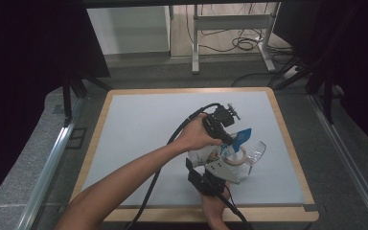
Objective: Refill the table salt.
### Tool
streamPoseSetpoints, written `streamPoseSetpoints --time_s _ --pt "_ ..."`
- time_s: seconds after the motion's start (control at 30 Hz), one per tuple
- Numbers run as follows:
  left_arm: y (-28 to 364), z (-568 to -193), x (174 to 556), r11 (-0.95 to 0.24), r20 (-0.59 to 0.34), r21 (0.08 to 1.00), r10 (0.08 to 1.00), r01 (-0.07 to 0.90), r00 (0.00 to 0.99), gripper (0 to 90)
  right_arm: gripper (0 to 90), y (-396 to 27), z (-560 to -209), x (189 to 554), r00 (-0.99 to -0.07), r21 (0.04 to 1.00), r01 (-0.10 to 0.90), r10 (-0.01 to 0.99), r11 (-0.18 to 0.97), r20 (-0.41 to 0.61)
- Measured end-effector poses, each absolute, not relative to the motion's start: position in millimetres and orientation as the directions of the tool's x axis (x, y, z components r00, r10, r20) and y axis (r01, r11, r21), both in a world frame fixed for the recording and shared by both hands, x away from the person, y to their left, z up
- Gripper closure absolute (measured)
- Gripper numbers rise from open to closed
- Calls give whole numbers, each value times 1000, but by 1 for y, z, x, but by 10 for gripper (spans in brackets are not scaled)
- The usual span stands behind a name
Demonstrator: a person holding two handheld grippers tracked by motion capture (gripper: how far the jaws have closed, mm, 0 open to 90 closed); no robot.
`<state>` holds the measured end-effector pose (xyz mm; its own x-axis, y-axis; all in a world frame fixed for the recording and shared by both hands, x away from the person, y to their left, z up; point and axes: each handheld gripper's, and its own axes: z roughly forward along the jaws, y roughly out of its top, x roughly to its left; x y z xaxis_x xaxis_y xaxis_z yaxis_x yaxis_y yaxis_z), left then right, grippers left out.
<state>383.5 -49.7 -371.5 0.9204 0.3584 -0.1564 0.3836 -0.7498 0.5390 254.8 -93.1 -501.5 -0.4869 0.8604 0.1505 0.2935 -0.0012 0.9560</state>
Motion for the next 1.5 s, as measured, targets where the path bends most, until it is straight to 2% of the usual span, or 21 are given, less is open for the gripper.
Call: streamPoseSetpoints --time_s 1.5 --pt "-52 -367 382 -756 -144 532 363 381 921 900 508 -94 -495 255 -500 962 275 854 -1 144"
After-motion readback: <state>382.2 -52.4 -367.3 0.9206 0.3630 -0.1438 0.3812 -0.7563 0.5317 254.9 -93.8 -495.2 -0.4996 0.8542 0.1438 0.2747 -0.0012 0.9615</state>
